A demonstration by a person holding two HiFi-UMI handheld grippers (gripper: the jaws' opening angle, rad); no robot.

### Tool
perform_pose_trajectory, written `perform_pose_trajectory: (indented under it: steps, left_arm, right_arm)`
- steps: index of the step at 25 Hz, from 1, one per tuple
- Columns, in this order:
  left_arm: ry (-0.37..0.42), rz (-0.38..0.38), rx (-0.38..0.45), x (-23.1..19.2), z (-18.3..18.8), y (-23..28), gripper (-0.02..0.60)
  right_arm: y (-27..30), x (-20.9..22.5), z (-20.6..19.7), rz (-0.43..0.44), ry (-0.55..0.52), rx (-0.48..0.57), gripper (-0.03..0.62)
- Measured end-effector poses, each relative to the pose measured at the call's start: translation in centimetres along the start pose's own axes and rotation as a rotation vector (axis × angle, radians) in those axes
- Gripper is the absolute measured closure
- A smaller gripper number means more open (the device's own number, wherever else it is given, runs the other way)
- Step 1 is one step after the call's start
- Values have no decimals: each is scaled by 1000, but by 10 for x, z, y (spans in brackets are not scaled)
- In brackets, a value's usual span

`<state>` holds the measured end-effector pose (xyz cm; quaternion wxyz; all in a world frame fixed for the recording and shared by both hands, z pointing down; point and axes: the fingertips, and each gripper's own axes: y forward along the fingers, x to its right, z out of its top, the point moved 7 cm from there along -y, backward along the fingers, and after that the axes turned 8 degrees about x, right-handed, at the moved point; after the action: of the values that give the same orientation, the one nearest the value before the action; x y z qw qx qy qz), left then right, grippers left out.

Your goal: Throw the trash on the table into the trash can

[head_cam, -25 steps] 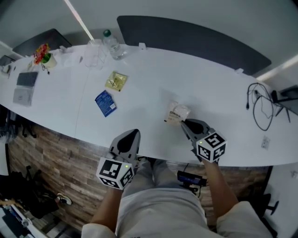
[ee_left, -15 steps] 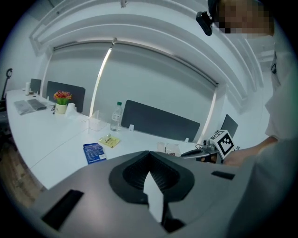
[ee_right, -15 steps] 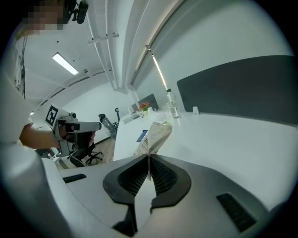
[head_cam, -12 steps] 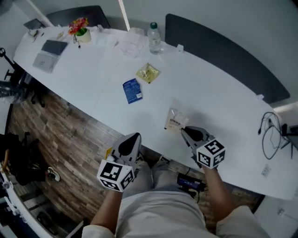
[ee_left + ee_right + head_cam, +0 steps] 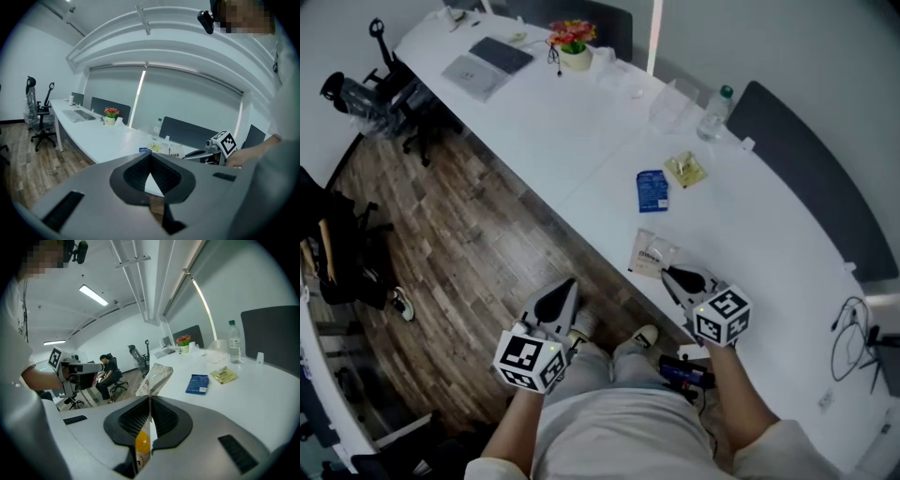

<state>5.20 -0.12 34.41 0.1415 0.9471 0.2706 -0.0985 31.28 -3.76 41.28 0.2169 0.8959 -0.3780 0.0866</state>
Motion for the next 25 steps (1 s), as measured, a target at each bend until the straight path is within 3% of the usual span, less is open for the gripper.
perform_pose_trajectory:
  steps: [14, 25]
  left_arm:
    - [-42, 248, 89, -107, -1, -157, 581]
    - [-110, 458, 170, -127, -16, -228, 581]
  right_arm:
    - [129, -135, 11, 266, -102, -87, 554]
    - [182, -193, 13, 474, -185, -185, 554]
